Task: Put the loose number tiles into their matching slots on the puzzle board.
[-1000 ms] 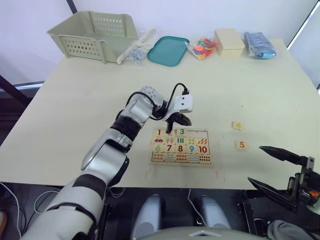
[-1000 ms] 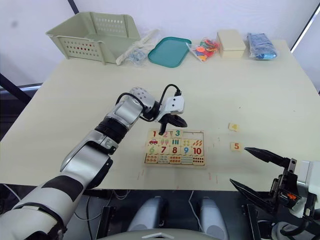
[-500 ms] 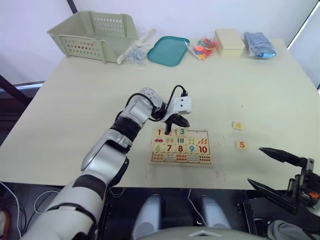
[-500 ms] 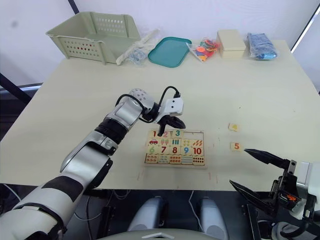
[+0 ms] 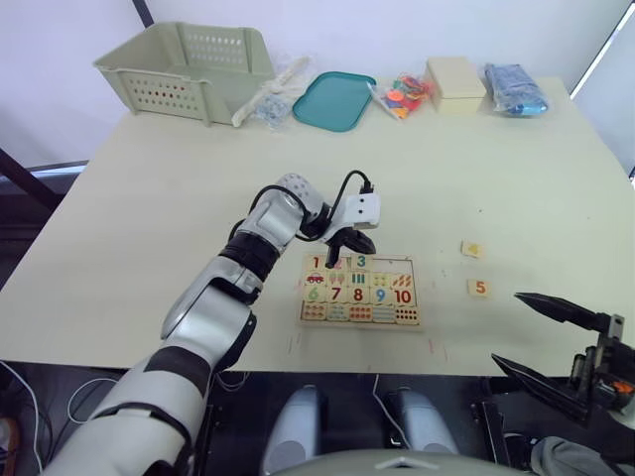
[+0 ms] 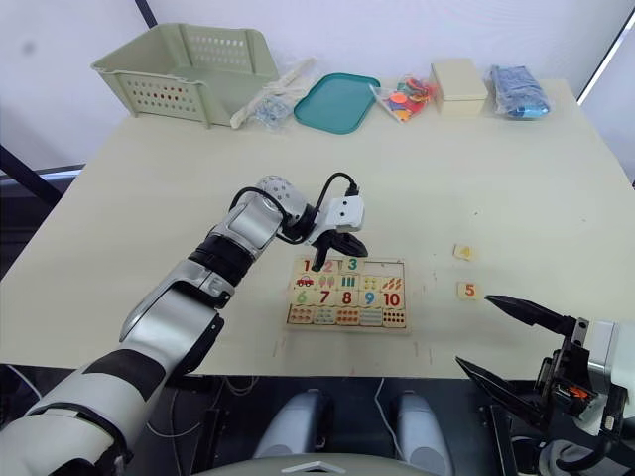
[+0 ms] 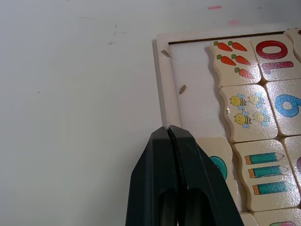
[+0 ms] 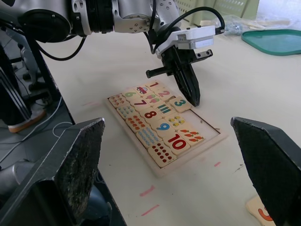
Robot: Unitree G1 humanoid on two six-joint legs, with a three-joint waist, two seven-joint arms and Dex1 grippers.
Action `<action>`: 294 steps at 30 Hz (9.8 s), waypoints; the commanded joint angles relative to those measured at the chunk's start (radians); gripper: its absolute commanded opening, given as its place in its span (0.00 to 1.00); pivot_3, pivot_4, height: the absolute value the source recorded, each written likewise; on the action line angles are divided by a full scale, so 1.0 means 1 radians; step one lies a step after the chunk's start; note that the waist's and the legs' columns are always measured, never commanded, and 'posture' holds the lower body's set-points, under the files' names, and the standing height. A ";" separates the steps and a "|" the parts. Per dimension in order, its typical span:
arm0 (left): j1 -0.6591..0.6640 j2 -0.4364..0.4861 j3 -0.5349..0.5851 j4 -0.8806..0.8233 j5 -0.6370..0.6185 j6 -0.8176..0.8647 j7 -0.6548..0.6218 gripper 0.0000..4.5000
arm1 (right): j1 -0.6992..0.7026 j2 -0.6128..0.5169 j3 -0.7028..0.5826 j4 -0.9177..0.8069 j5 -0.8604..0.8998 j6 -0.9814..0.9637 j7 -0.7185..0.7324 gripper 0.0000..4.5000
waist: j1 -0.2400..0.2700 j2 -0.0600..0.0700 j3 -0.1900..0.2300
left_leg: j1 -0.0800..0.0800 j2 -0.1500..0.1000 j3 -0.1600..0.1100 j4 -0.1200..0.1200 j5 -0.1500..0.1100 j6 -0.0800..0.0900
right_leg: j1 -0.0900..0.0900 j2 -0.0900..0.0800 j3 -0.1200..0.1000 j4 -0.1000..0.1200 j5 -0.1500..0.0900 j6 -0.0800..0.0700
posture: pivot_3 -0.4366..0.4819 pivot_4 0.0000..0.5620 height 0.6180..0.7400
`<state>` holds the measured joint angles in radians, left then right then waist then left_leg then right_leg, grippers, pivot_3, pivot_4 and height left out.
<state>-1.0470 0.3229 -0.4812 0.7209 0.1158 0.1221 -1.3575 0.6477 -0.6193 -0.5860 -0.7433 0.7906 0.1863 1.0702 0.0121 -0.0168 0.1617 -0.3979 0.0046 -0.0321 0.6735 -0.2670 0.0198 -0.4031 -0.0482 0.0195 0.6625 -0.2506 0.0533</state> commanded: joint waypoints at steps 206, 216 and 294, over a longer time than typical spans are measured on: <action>1.380 0.310 0.951 -0.982 -0.895 0.049 0.072 1.00 | -1.670 -0.068 1.212 0.467 -0.619 1.022 0.031 0.20 | -0.029 0.011 0.004 | -0.001 0.003 0.002 -0.005 0.000 0.000 | -0.006 -0.006 0.001 -0.001 0.000 -0.002 | 0.48 0.27 1.00; 1.399 0.296 0.958 -0.977 -0.904 0.033 0.065 1.00 | -1.661 -0.027 1.269 0.540 -0.623 0.990 -0.003 0.20 | -0.029 0.010 0.004 | -0.002 0.003 0.002 -0.005 0.000 0.000 | -0.007 -0.006 0.001 -0.001 0.000 -0.002 | 0.48 0.27 1.00; 1.430 0.272 0.925 -1.025 -0.892 0.024 0.105 1.00 | -1.659 0.042 1.316 0.709 -0.700 0.830 0.051 0.20 | -0.030 0.010 0.004 | -0.002 0.003 0.001 -0.005 0.000 0.000 | -0.007 -0.006 0.000 -0.002 0.000 -0.002 | 0.48 0.27 1.00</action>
<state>0.3752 0.5946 0.4302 -0.2647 -0.7686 0.1611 -1.2536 -1.0048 -0.5796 0.7339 -0.0209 0.0982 1.0312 1.1122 -0.0181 -0.0063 0.1656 -0.3995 0.0080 -0.0308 0.6680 -0.2671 0.0194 -0.4097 -0.0545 0.0200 0.6609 -0.2510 0.0509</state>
